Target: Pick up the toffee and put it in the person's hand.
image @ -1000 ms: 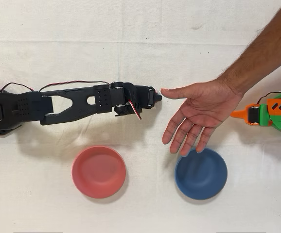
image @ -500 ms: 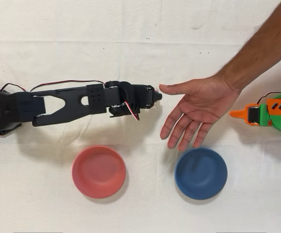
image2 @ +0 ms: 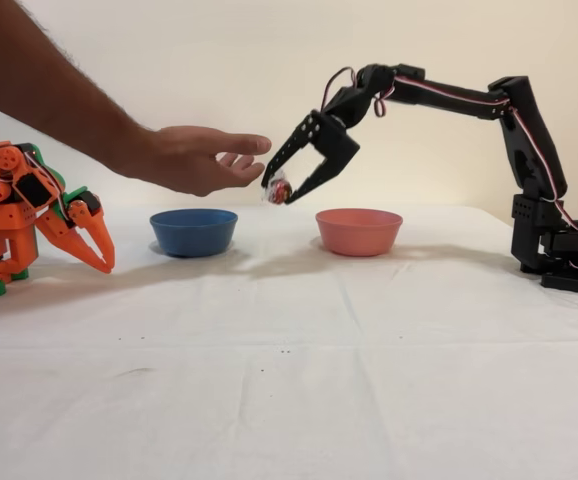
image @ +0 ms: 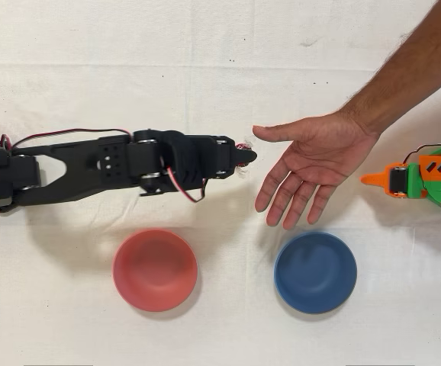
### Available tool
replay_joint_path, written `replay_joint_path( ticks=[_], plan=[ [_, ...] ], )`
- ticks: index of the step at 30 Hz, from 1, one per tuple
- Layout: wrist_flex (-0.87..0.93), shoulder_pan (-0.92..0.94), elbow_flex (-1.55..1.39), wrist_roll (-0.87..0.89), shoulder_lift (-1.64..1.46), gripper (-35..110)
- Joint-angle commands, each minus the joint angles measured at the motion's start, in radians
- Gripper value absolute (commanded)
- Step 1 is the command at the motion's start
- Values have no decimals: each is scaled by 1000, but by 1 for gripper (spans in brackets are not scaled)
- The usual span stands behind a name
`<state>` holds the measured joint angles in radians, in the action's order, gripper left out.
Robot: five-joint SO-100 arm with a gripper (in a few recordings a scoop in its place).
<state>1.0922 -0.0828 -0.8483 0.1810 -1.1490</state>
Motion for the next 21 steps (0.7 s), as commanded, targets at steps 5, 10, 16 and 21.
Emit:
replay_joint_path(
  ticks=[5, 10, 16, 21],
  plan=[
    [-57, 11, -40, 17, -219, 15],
    [-106, 5, -101, 23, -253, 14],
    [-160, -3, -138, 38, -275, 14],
    [-186, -3, -121, 49, -278, 14]
  ],
)
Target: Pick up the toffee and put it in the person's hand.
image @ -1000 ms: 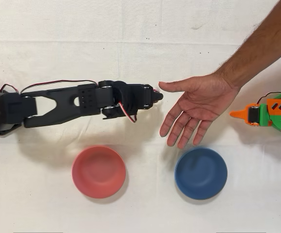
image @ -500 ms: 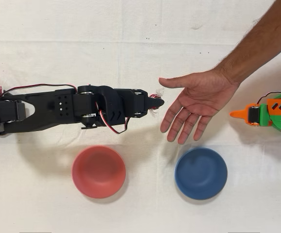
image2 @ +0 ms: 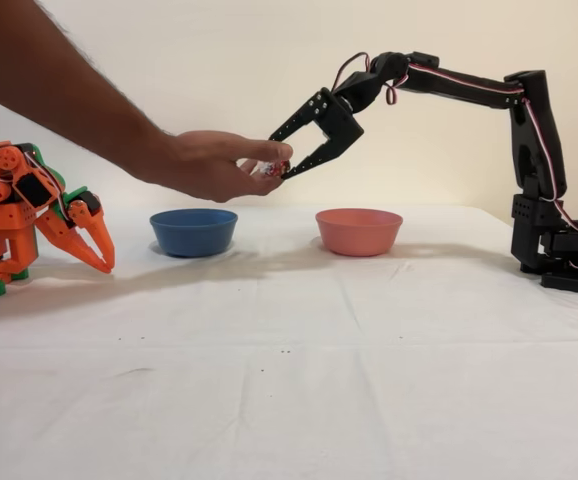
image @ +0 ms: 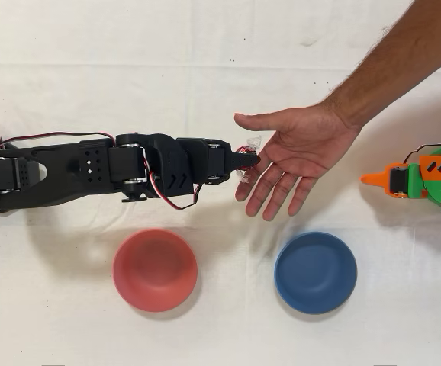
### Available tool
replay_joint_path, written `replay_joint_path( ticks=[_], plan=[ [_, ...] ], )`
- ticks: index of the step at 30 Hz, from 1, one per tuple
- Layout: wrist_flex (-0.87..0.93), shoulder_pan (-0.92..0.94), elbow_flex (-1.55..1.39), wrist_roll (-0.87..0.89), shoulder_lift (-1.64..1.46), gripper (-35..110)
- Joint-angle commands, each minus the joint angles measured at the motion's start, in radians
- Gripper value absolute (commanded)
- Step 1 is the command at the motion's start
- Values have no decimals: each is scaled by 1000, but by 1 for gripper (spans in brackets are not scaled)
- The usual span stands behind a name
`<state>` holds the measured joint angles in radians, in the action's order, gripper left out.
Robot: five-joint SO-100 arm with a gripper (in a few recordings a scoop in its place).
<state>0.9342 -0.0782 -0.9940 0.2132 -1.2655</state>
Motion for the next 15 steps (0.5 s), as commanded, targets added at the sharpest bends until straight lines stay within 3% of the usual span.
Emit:
replay_joint_path(
  ticks=[1, 15],
  plan=[
    [-37, -8, 25, 18, -161, 14],
    [-152, -15, 20, 52, -121, 14]
  ],
)
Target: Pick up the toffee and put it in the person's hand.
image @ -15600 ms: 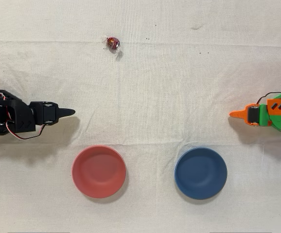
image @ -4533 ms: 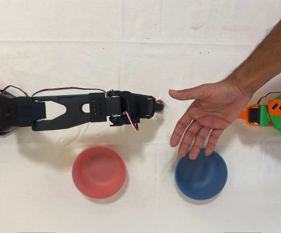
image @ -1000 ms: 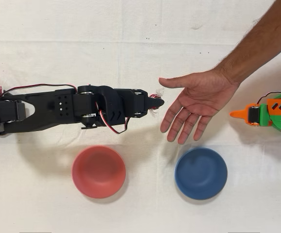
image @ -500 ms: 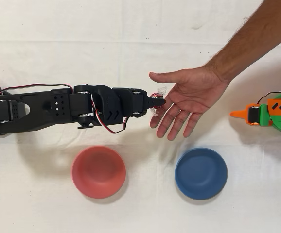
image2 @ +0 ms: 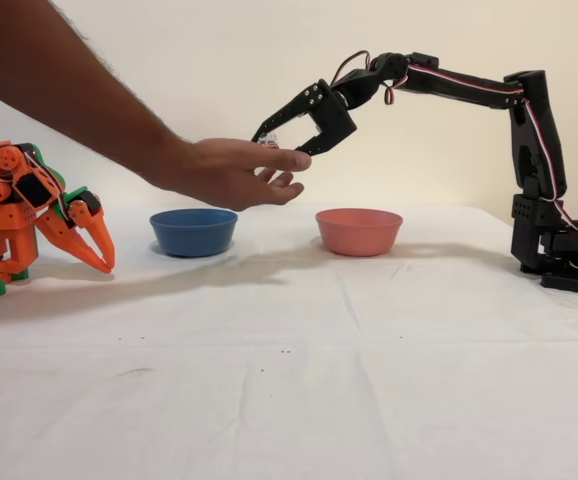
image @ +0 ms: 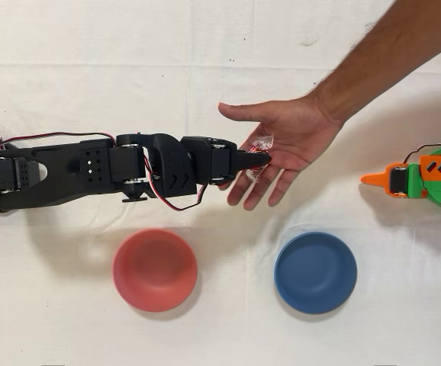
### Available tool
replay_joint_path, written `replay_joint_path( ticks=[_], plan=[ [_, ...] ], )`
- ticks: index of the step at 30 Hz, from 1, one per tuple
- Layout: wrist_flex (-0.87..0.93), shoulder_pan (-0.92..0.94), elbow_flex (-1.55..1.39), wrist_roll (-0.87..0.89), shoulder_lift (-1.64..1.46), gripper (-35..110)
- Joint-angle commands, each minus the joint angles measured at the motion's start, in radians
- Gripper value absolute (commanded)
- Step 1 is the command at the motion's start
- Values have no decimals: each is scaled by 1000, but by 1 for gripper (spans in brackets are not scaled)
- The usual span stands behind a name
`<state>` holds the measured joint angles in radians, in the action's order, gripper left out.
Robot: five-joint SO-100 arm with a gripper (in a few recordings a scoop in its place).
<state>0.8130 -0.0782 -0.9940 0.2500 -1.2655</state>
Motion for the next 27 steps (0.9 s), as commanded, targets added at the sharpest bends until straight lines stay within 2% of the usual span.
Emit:
replay_joint_path(
  ticks=[1, 14, 27],
  plan=[
    [-32, -15, 26, 17, -115, 14],
    [-25, -25, 58, 0, -81, 17],
    [14, -21, -38, -26, -179, 19]
  ],
)
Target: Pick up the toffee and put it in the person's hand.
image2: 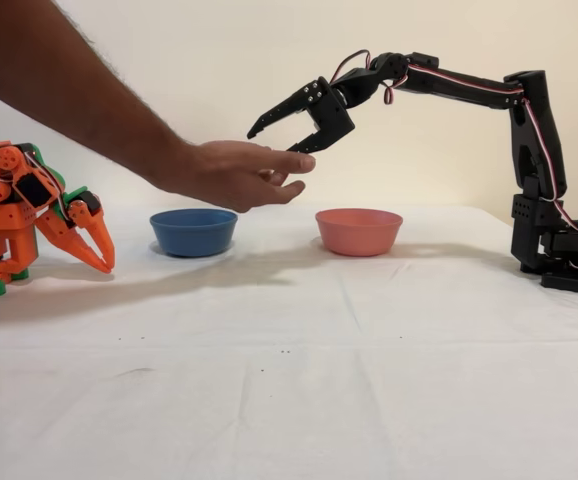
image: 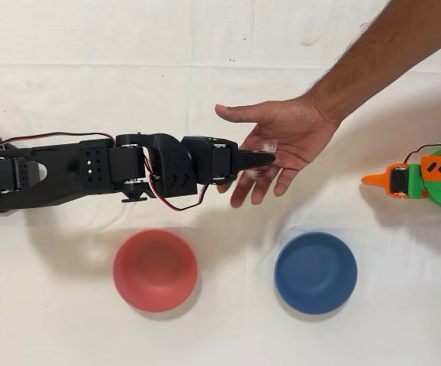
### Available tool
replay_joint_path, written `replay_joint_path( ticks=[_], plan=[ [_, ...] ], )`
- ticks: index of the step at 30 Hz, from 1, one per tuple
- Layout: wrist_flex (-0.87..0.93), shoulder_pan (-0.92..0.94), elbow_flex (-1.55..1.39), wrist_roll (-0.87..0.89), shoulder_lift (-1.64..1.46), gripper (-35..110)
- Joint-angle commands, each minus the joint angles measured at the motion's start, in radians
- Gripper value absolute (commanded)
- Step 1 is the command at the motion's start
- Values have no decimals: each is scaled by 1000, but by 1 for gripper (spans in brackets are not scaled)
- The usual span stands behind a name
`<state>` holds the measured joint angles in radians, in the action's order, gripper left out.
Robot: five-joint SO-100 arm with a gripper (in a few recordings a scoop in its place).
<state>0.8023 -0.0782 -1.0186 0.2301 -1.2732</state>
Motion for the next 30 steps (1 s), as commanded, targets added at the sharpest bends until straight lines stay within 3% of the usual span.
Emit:
replay_joint_path(
  ticks=[1, 14, 18, 30],
  plan=[
    [34, -18, -37, -9, -192, 19],
    [178, -2, -594, -77, -723, 13],
    [245, -2, -756, -167, -905, 10],
    [123, 9, -1473, -169, -1585, 0]
  ],
)
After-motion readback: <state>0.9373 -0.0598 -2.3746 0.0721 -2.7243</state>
